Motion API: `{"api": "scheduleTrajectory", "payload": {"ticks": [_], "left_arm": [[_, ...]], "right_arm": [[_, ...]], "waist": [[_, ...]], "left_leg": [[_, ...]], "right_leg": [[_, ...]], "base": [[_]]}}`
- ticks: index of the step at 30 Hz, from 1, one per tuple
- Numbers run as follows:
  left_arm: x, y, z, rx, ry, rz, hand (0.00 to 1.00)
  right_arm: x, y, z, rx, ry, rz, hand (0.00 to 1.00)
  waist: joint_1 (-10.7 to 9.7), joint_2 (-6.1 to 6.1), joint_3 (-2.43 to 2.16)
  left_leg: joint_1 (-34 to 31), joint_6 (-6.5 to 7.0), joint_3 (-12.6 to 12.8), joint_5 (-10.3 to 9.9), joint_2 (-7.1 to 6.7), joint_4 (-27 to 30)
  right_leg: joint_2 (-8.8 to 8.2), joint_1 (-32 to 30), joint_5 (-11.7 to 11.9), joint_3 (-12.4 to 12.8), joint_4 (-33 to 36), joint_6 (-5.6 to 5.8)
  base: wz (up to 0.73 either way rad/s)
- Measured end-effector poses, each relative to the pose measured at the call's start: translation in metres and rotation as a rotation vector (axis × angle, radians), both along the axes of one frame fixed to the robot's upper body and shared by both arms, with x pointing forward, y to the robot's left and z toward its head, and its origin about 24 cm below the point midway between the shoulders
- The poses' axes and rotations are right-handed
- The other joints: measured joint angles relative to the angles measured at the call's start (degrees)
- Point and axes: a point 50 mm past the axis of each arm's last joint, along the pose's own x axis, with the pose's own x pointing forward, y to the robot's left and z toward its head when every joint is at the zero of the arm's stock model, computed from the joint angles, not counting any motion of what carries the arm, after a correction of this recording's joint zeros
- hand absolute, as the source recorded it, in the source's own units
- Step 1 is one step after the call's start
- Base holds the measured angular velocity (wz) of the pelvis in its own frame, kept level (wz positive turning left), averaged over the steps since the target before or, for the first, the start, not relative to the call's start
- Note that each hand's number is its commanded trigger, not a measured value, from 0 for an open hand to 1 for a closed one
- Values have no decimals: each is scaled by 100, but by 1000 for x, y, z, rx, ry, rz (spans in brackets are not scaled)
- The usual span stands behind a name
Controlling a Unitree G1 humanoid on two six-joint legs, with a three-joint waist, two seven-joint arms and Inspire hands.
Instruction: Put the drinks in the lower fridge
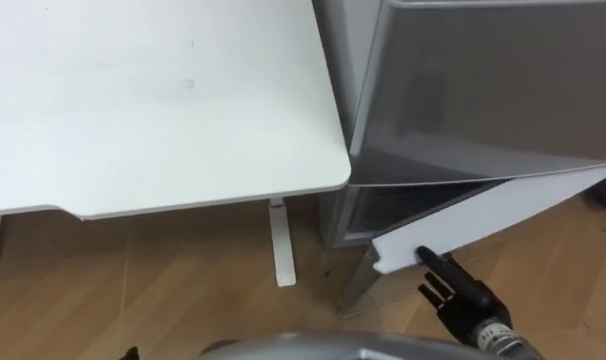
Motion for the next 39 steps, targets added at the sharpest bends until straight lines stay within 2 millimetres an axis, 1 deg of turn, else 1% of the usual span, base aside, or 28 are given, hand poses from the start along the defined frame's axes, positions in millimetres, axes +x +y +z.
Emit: {"api": "scheduleTrajectory", "payload": {"ticks": [4, 6, 10, 14, 16, 19, 20, 21, 22, 23, 24, 25, 26, 28, 30, 33, 35, 36, 39], "left_arm": [[1, -1, 0, -5, 1, -13, 0], [3, -3, -1, -11, -5, -25, 0], [2, -4, -1, -11, -2, -36, 0], [1, -5, -1, -13, 5, -54, 0], [1, -4, -1, -11, 6, -54, 0], [-1, -5, -1, -11, 15, -70, 0], [0, -5, -1, -9, 13, -72, 0], [0, -5, -1, -7, 12, -71, 0], [1, -5, -1, -8, 9, -72, 0], [4, -5, -1, -6, 2, -74, 0], [4, -4, -1, -5, 0, -75, 0], [6, -4, -1, -5, -3, -77, 0], [8, -2, 0, -4, -10, -80, 0], [9, 1, 1, -6, -14, -82, 0], [10, 3, 1, -12, -19, -73, 0], [10, 4, 2, -31, -21, -75, 0], [9, 4, 2, -36, -16, -92, 0], [8, 4, 2, -41, -13, -99, 0], [7, 4, 2, -59, -15, -91, 0]], "right_arm": [[3, 8, 0, 7, -2, 74, 0], [4, 16, -1, 10, 2, 151, 0], [8, 23, -1, 12, -4, 229, 0], [16, 27, 1, 1, -32, 304, 0], [21, 28, 3, -2, -48, 326, 0], [34, 29, 8, -24, -91, 376, 0], [43, 29, 12, -55, -123, 434, 0], [51, 30, 16, -82, -152, 472, 0], [55, 30, 18, -96, -162, 485, 0], [60, 30, 19, -126, -161, 517, 0], [68, 30, 24, -167, -181, 565, 0], [73, 30, 27, -184, -201, 582, 0], [78, 28, 30, -215, -198, 623, 0], [80, 21, 32, -250, -189, 654, 0], [83, 13, 35, -295, -174, 698, 0], [89, 6, 39, -369, -164, 775, 0], [91, 0, 41, -398, -156, 793, 0], [92, -3, 42, -415, -152, 800, 0], [95, -10, 46, -450, -148, 806, 0]], "waist": [[54, -1, 2], [131, 3, 4], [173, 4, 7], [218, 16, 33], [218, 10, 37], [225, -9, 42], [197, -22, 46], [202, -24, 50], [209, -23, 50], [250, -78, 42], [264, -58, 53], [267, -85, 85], [267, -100, 99], [302, -168, 115], [345, -203, 113], [330, -190, 106], [331, -168, 97], [332, -155, 85], [330, -143, 75]], "left_leg": [[0, 0, -1, 0, 2, 6], [1, 0, -1, -1, 2, 6], [1, 0, -17, -1, 1, 16], [-16, 0, -33, -1, 0, 30], [-33, 1, -62, -1, -6, 51], [-55, 3, -110, 1, -18, 65], [-96, 14, -172, 9, -33, 77], [-99, 22, -193, 21, -51, 64], [-99, 25, -193, 23, -57, 63], [-107, 30, -211, 26, -70, 61], [-105, 40, -227, 32, -83, 63], [-105, 43, -237, 34, -88, 65], [-119, 50, -266, 39, -97, 65], [-117, 51, -294, 40, -102, 63], [-111, 51, -306, 39, -100, 64], [-103, 51, -336, 40, -99, 64], [-79, 51, -337, 40, -100, 65], [-75, 51, -343, 40, -101, 66], [-83, 52, -353, 41, -100, 83]], "right_leg": [[2, 14, 0, -2, -1, 0], [2, 21, 2, 0, 1, -1], [1, 36, 2, -4, 11, 0], [-5, 36, 1, -14, 52, 0], [-11, 41, 1, -19, 52, 0], [-26, 22, -4, -92, 49, 5], [-38, 24, -6, -152, 41, 9], [-53, 23, -10, -158, 42, 16], [-58, 19, -12, -159, 44, 19], [-68, 10, -15, -154, 60, 23], [-80, 6, -15, -163, 64, 26], [-84, 7, -13, -179, 66, 27], [-93, 6, -10, -226, 69, 32], [-96, 21, -10, -257, 68, 33], [-96, 30, -9, -273, 74, 33], [-96, 59, -6, -283, 75, 32], [-97, 101, -6, -296, 74, 32], [-97, 121, -6, -302, 75, 32], [-98, 117, -7, -310, 78, 32]], "base": [[0], [0], [2], [1], [6], [10], [18], [16], [6], [4], [5], [10], [12], [9], [0], [0], [2], [3], [0]]}}
